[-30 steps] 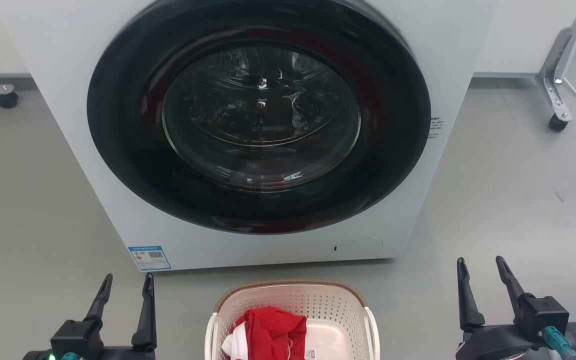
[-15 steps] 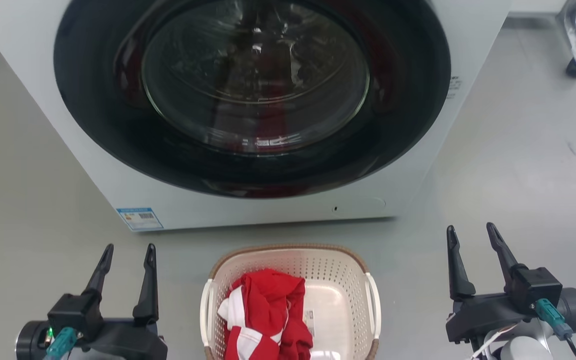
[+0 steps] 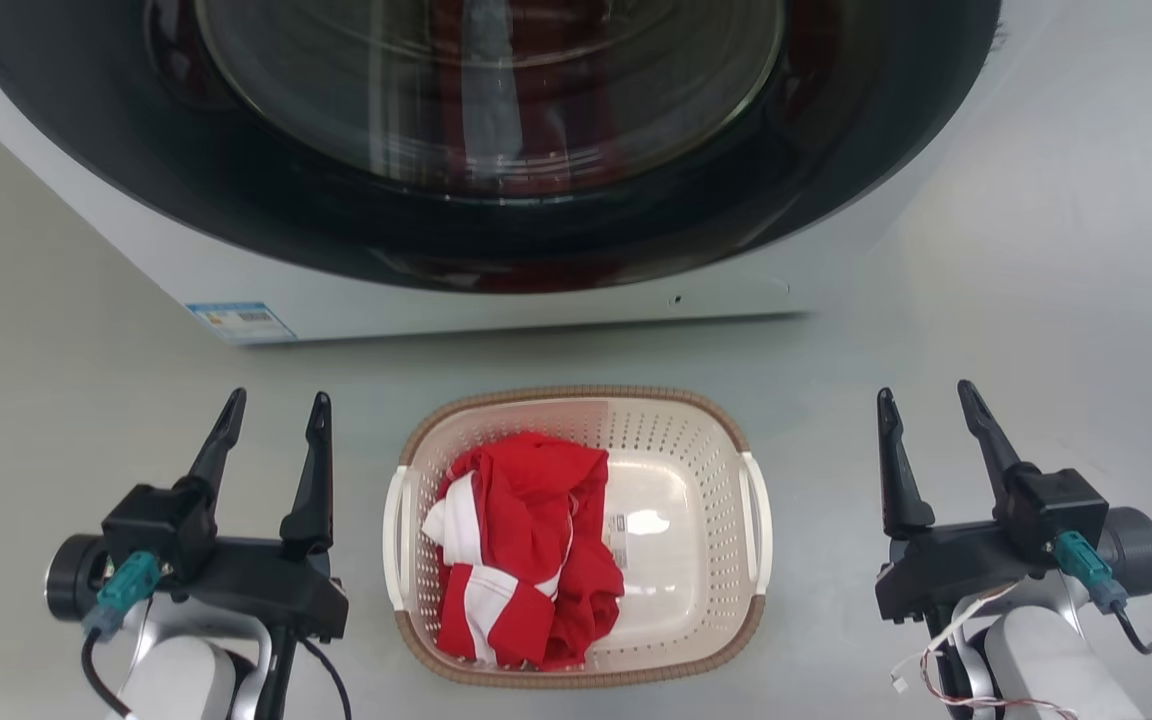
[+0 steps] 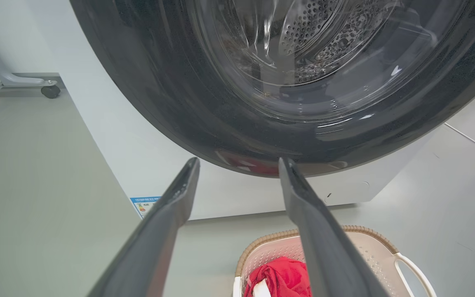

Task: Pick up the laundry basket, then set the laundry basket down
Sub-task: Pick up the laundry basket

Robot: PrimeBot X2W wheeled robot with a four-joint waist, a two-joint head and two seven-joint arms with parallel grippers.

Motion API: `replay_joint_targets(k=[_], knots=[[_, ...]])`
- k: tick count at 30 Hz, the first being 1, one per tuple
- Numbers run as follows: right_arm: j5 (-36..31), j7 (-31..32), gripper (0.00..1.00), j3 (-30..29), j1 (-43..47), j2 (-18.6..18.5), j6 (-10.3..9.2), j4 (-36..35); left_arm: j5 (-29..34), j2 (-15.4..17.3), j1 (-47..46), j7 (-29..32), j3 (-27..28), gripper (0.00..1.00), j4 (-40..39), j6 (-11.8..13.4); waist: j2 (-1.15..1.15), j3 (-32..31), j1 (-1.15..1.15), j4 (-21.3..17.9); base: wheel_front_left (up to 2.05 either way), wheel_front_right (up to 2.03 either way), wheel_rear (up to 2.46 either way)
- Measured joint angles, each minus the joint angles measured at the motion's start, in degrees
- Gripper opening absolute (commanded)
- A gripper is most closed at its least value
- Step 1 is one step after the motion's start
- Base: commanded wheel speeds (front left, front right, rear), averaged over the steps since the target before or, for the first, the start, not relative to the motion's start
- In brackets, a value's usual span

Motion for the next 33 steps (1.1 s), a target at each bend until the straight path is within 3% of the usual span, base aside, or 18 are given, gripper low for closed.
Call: replay_joint_targets(k=[12,21,33], knots=[[-0.42,0.00,1.00,-0.21,-6.53,0.13,0.01,2.14,-1.13,-0.42,-8.74,1.53,-0.34,1.00,5.13,-3.88,0.00,10.25,0.00,0.25,0.00,0.00,0.00],[-1.88,-0.08,1.00,1.35,-15.89,0.66,1.13,5.65,-3.31,-0.98,-18.02,3.52,-0.36,1.00,10.48,-6.59,0.01,17.99,0.00,0.86,0.00,0.00,0.00],[-3.75,-0.08,1.00,4.21,-20.96,1.20,2.02,15.55,-4.26,-2.48,-23.84,5.46,-2.34,1.00,20.79,-8.76,0.00,26.04,-0.01,1.45,0.00,0.00,0.00]])
